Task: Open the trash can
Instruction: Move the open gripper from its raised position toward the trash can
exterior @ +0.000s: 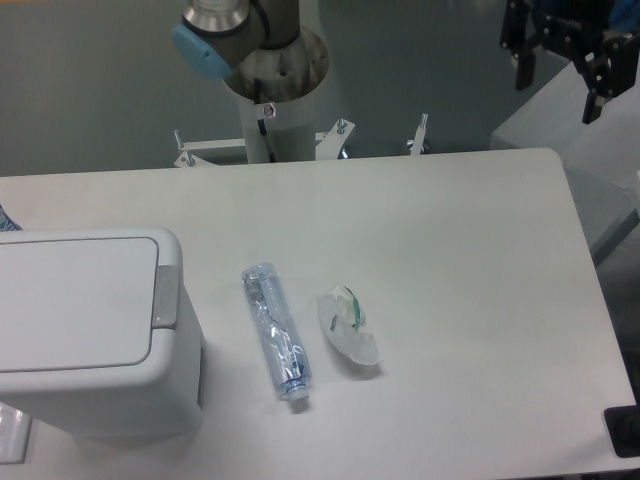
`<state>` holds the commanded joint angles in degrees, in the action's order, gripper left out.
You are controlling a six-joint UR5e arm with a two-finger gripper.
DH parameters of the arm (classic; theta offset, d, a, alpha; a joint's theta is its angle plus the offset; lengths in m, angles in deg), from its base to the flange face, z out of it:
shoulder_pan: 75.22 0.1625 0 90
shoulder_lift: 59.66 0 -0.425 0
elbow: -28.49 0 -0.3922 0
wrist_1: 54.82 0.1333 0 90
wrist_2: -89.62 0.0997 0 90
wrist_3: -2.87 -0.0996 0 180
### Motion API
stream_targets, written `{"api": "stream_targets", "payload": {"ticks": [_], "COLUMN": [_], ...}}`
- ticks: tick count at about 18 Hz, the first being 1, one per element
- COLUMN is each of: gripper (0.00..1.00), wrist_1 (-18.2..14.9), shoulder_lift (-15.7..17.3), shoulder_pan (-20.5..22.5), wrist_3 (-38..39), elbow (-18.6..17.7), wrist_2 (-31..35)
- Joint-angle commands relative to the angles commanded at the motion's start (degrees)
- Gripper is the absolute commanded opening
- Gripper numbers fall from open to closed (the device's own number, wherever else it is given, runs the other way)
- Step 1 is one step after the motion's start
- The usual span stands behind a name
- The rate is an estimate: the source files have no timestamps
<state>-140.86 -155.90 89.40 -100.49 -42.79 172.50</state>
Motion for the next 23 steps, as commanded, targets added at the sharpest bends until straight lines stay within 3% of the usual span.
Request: {"api": "stream_targets", "payload": {"ticks": [4, 11, 16, 21, 23], "gripper": [1.00, 1.00, 1.00, 1.00, 1.00], "wrist_1": [0.00, 0.61, 5.52, 14.66, 15.29], "shoulder_lift": [0.35, 0.35, -0.17, -0.18, 0.00], "shoulder_pan": [-0.18, -3.77, -9.31, -14.41, -15.38], "wrist_3": [0.61, 12.46, 28.52, 46.99, 52.27], "elbow": [-0.26, -2.10, -3.34, -7.73, -8.09], "wrist_2": [0.09, -0.53, -1.23, -2.54, -3.69]}}
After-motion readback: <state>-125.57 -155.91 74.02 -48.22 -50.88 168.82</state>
